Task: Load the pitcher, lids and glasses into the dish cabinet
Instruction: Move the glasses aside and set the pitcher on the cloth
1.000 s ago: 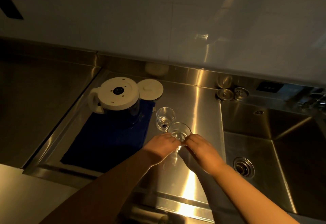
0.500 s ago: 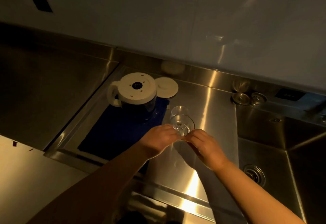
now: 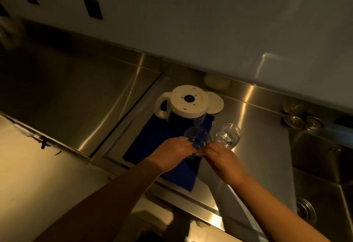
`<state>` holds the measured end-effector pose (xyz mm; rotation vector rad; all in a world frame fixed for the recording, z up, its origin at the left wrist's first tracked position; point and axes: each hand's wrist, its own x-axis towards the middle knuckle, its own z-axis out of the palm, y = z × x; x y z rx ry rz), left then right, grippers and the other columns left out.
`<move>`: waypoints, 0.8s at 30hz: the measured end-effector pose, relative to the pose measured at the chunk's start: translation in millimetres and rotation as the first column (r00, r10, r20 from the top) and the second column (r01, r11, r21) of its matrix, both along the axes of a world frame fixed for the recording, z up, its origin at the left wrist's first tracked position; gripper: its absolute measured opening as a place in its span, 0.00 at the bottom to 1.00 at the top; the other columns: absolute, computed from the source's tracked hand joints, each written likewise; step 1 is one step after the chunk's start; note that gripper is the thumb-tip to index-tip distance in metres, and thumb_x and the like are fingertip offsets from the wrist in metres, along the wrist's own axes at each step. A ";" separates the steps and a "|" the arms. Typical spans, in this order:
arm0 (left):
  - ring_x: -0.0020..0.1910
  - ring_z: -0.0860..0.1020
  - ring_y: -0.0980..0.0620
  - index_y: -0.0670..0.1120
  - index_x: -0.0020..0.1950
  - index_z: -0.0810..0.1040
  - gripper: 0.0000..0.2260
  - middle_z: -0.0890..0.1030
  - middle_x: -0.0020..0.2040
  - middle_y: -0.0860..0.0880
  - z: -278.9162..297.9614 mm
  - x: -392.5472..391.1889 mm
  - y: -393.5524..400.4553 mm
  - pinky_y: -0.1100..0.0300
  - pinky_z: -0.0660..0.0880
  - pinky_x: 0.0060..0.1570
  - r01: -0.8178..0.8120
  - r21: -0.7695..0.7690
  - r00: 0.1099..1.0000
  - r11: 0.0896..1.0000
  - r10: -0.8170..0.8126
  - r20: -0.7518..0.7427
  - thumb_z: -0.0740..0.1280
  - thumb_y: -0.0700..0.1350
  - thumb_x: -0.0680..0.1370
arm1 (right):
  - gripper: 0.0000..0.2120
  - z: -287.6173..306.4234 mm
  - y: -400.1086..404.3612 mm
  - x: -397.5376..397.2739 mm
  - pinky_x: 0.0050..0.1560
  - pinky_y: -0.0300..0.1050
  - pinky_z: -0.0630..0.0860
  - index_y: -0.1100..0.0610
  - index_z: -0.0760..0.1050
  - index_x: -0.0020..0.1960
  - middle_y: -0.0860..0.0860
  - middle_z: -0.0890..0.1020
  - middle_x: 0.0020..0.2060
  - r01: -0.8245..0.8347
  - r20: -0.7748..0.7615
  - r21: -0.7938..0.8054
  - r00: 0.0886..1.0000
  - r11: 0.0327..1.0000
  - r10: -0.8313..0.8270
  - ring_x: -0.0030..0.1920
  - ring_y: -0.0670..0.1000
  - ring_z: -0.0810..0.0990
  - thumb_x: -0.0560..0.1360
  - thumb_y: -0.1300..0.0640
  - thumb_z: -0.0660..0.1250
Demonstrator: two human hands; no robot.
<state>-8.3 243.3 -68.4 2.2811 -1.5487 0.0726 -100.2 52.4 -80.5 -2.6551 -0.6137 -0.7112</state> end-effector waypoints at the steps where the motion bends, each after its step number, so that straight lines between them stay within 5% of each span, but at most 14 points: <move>1: 0.46 0.80 0.44 0.42 0.51 0.81 0.08 0.82 0.47 0.42 1.4 2.7 8.2 0.53 0.77 0.44 0.023 -0.037 1.000 0.999 -0.024 -0.018 0.70 0.36 0.72 | 0.09 0.1 9.3 3.9 0.43 0.44 0.78 0.60 0.80 0.52 0.55 0.82 0.47 -0.001 -0.005 0.003 1.000 1.000 0.001 0.45 0.53 0.80 0.75 0.58 0.65; 4: 0.41 0.81 0.45 0.42 0.49 0.82 0.09 0.82 0.43 0.42 -2.5 10.7 31.5 0.54 0.79 0.39 0.056 -0.106 0.995 0.993 -0.064 -0.070 0.72 0.36 0.70 | 0.13 -1.2 34.6 12.1 0.43 0.45 0.79 0.60 0.80 0.54 0.55 0.82 0.49 0.009 -0.047 0.015 0.999 1.000 -0.008 0.46 0.55 0.81 0.70 0.63 0.73; 8: 0.42 0.81 0.45 0.41 0.48 0.82 0.07 0.83 0.43 0.42 -10.8 22.3 51.5 0.54 0.79 0.37 0.068 -0.125 0.994 0.990 -0.078 -0.080 0.71 0.36 0.71 | 0.11 -0.7 57.9 14.9 0.45 0.42 0.79 0.57 0.78 0.55 0.54 0.82 0.50 0.034 -0.066 -0.003 0.997 0.999 -0.034 0.48 0.53 0.80 0.73 0.58 0.66; 15: 0.36 0.80 0.45 0.40 0.42 0.82 0.04 0.81 0.38 0.42 -26.0 32.8 53.1 0.56 0.77 0.31 0.151 -0.152 0.982 0.977 -0.166 -0.093 0.73 0.34 0.69 | 0.16 -2.2 76.3 5.5 0.42 0.48 0.81 0.58 0.80 0.55 0.55 0.82 0.50 0.153 -0.158 -0.059 0.974 0.987 -0.160 0.49 0.55 0.81 0.68 0.62 0.75; 24: 0.45 0.79 0.45 0.40 0.50 0.80 0.06 0.81 0.46 0.42 -45.9 47.8 77.4 0.52 0.77 0.43 0.178 -0.044 0.966 0.983 -0.183 -0.182 0.67 0.39 0.76 | 0.12 -15.5 115.5 7.8 0.50 0.42 0.77 0.58 0.80 0.53 0.57 0.81 0.52 0.283 -0.119 -0.003 0.952 0.959 -0.281 0.53 0.56 0.80 0.70 0.59 0.71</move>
